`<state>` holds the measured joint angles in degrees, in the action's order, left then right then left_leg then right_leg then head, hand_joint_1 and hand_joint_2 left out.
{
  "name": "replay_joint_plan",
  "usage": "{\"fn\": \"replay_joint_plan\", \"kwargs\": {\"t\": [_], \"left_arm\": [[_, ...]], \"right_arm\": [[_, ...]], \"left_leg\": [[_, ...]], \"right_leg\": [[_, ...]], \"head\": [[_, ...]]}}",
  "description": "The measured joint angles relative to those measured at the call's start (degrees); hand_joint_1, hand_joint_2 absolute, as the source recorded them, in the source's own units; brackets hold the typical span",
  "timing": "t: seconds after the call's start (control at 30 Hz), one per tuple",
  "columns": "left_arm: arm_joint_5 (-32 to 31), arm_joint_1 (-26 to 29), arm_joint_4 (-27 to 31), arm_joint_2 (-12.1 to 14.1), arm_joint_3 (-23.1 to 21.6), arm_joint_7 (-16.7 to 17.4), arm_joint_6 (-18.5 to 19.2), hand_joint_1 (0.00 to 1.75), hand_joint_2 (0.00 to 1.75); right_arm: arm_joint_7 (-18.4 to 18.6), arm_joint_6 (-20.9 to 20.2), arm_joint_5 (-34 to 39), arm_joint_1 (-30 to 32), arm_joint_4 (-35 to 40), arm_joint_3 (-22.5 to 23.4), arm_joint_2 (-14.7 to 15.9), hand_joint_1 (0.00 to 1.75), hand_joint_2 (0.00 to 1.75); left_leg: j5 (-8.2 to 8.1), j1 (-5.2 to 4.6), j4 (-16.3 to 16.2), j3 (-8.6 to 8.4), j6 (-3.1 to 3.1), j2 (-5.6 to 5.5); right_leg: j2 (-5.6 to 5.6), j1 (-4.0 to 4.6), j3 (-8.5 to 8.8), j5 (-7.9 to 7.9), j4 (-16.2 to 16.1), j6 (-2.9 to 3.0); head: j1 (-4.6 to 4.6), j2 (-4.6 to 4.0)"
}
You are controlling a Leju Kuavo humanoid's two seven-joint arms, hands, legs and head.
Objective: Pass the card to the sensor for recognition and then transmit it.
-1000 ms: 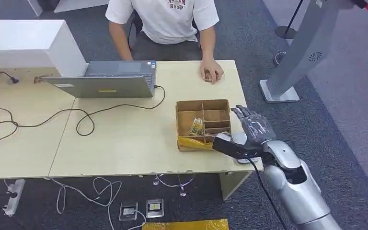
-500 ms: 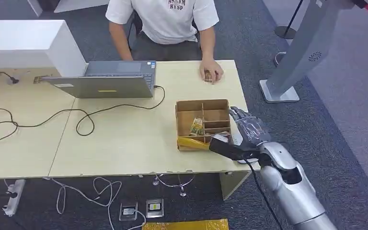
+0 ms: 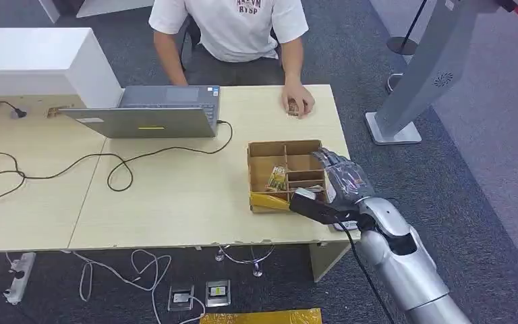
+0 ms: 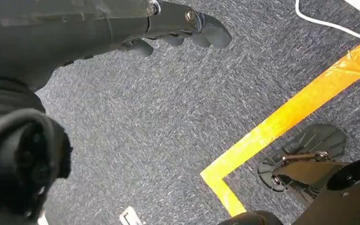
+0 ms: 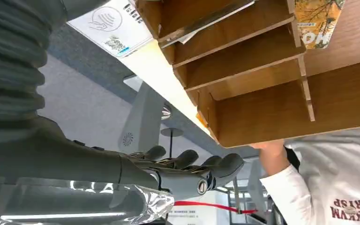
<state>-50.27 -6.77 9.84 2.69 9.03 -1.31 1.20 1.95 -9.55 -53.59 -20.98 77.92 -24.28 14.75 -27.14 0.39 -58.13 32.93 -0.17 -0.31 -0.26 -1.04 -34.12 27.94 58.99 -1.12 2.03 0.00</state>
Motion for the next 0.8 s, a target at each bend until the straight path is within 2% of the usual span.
{"fn": "replay_joint_plan", "kwargs": {"t": [0.17,0.3,0.7,0.73,0.77,0.8], "left_arm": [[0.0,0.0,0.0,0.0,0.0,0.0,0.0,0.00,0.00],[-0.9,-0.1,0.0,0.0,0.0,0.0,-0.1,0.00,0.00],[-1.3,-0.2,0.0,0.0,0.0,0.0,0.0,0.00,0.00],[-1.3,-0.2,0.0,0.0,0.0,0.0,0.0,0.00,0.00],[-1.3,-0.2,0.0,0.0,0.0,0.0,0.0,0.00,0.00],[-1.3,-0.2,0.0,0.0,0.0,0.0,0.0,0.00,0.00]], "right_arm": [[0.0,0.0,0.0,0.0,0.0,0.0,0.0,0.00,1.75],[-0.3,1.9,0.8,-0.4,-3.1,-0.9,-0.9,0.00,1.75],[-0.2,1.8,1.1,-0.5,-4.7,-1.6,-1.1,0.00,1.75],[-0.2,1.8,1.1,-0.5,-4.7,-1.7,-1.2,0.07,1.75],[-0.2,1.8,1.1,-0.5,-4.7,-1.7,-1.2,0.23,1.75],[-0.2,1.7,1.1,-0.5,-4.7,-1.7,-1.2,0.23,1.75]], "left_leg": [[0.00,0.00,0.0,0.00,0.00,0.00],[0.00,0.00,0.0,-0.01,0.00,0.00],[0.00,0.00,0.0,-0.01,0.00,0.00],[0.00,0.00,0.0,-0.01,0.00,0.00],[0.00,0.00,0.0,-0.01,0.00,0.00],[0.00,0.00,0.0,-0.01,0.00,0.00]], "right_leg": [[0.00,0.00,0.00,0.00,0.0,0.00],[0.01,0.00,0.00,0.00,0.0,0.00],[0.01,0.00,0.00,0.00,0.0,0.00],[0.01,0.00,0.00,0.00,0.0,0.00],[0.01,0.00,0.00,0.00,0.0,0.00],[0.01,0.00,0.00,0.00,0.0,0.00]], "head": [[0.00,0.00],[0.00,0.00],[0.00,0.00],[0.00,0.00],[0.00,0.00],[0.00,0.00]]}}
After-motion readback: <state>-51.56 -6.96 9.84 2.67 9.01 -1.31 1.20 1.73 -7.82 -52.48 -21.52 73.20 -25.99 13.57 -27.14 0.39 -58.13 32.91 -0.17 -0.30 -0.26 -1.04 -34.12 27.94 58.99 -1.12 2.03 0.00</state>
